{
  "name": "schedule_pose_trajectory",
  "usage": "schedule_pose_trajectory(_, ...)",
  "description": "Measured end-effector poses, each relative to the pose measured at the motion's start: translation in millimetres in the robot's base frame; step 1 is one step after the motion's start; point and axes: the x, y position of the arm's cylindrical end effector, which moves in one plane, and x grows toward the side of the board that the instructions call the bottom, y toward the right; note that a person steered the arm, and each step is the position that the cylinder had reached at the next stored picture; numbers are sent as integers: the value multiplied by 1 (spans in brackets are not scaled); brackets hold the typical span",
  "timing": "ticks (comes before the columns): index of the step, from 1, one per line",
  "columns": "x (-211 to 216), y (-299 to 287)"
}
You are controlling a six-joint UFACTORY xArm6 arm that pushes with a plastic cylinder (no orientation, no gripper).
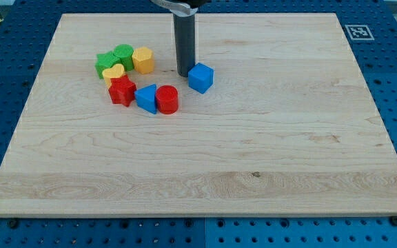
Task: Separate group of blocks
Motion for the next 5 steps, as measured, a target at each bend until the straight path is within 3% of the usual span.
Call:
schedule_pose_trajectory(2,9,-14)
schedule_pose_trajectory(5,8,-124)
